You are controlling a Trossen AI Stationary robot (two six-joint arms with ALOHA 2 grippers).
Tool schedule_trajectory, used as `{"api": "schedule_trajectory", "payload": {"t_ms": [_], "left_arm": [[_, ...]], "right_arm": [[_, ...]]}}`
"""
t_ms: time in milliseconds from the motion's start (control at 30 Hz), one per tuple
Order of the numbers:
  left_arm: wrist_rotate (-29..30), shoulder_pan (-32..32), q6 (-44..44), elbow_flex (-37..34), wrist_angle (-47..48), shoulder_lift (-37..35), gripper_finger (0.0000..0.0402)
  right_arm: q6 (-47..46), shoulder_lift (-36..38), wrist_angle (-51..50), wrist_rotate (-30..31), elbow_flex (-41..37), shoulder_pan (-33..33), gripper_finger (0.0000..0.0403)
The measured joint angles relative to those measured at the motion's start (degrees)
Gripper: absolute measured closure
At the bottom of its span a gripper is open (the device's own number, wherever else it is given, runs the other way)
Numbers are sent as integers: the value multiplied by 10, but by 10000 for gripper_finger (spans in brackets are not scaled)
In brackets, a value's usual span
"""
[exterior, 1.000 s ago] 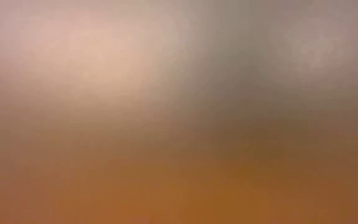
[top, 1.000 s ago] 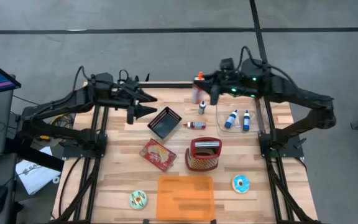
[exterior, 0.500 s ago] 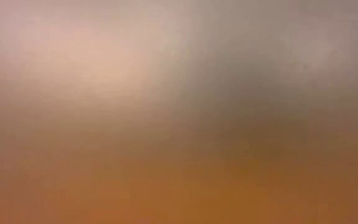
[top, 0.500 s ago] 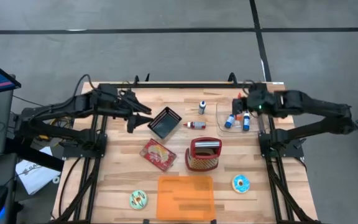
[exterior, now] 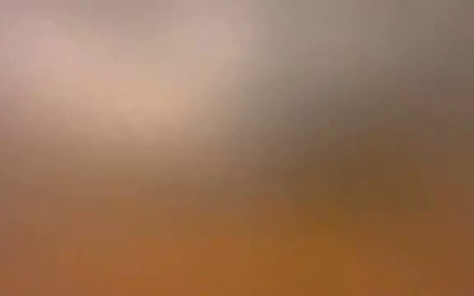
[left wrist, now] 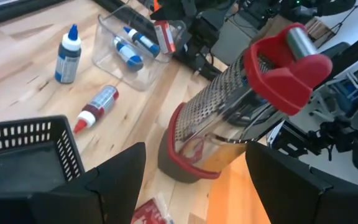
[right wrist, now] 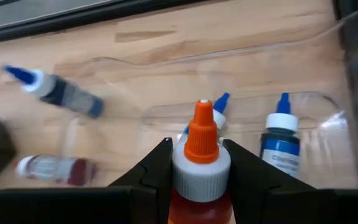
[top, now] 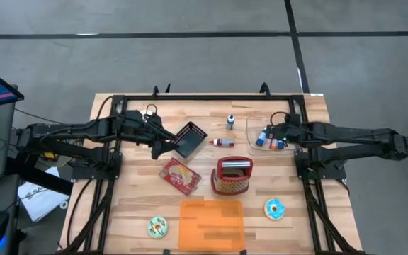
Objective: Pick & Place Food Item
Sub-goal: Put the orange food coloring bottle into the transparent bin, then put the blue food coloring bottle into the transparent bin
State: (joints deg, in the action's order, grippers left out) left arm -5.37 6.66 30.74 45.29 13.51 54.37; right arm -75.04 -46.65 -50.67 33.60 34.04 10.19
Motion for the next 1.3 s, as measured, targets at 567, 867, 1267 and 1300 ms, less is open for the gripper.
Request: {"api": "schedule_trajectory", "payload": {"t_ms": [567, 867, 1267, 1300], "left_arm": [[26, 0, 13, -20, 5, 0, 128], [76, 0, -18, -20, 37, 14, 128], [44, 2, -184, -12, 9, 111, 149], [43, 2, -195, -8, 9, 118, 152]], "right_arm": [[66, 0, 56, -21, -38, 85, 194], [139, 62, 251, -22, -38, 36, 185], [250, 130, 505, -24, -38, -50, 234], [247, 130, 505, -28, -38, -53, 234]]}}
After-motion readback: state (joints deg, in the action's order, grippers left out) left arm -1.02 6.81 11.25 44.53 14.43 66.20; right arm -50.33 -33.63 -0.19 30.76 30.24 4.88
